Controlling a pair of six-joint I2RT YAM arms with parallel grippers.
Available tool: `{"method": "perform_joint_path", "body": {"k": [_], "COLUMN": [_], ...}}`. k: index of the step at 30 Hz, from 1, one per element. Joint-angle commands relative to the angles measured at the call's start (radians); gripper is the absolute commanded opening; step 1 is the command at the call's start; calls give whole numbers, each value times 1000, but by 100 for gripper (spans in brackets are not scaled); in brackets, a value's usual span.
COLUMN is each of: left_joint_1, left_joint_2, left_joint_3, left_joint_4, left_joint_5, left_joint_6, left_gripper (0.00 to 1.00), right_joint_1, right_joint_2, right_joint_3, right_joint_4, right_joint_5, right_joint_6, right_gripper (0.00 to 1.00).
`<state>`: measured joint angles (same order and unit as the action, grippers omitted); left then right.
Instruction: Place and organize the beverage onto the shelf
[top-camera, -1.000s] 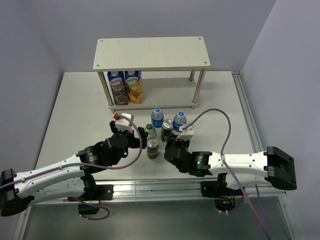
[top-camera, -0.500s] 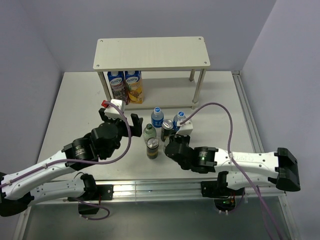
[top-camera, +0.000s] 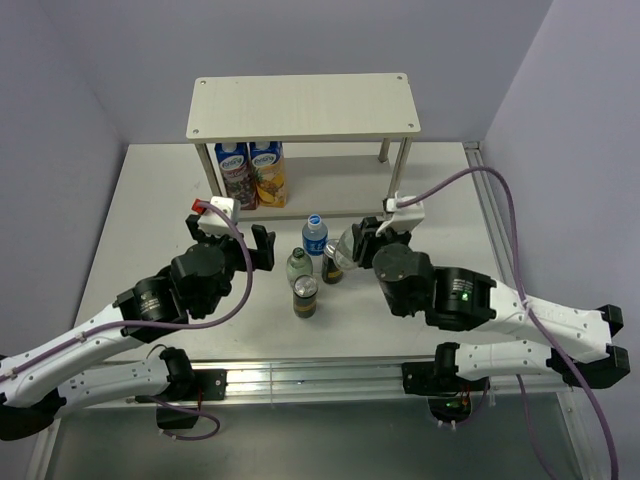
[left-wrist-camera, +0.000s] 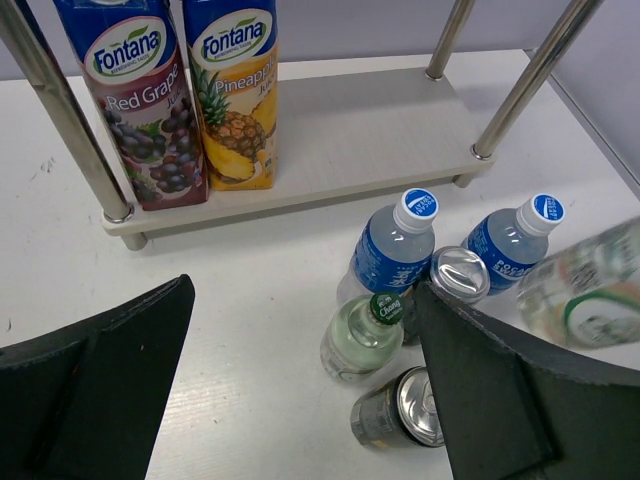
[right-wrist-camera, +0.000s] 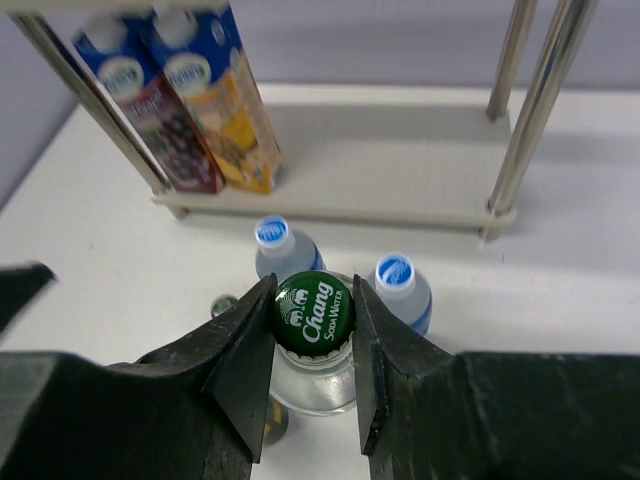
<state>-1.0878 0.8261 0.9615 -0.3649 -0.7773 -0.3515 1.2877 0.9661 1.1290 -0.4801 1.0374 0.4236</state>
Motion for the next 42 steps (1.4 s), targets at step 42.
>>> {"method": "perform_joint_path", "body": {"k": [42], "left_joint_1": [2], "left_joint_2": [-5], "left_joint_3": [-7], "left_joint_4": [-20], "left_joint_5": [30], "left_joint_6": [16], "left_gripper": [99], "right_joint_1": [-809], "right_joint_2": [855], "right_joint_3": [1315], "right_joint_4": [89], "right_joint_5": [-560], "right_joint_6": [-482], "right_gripper": [0]}}
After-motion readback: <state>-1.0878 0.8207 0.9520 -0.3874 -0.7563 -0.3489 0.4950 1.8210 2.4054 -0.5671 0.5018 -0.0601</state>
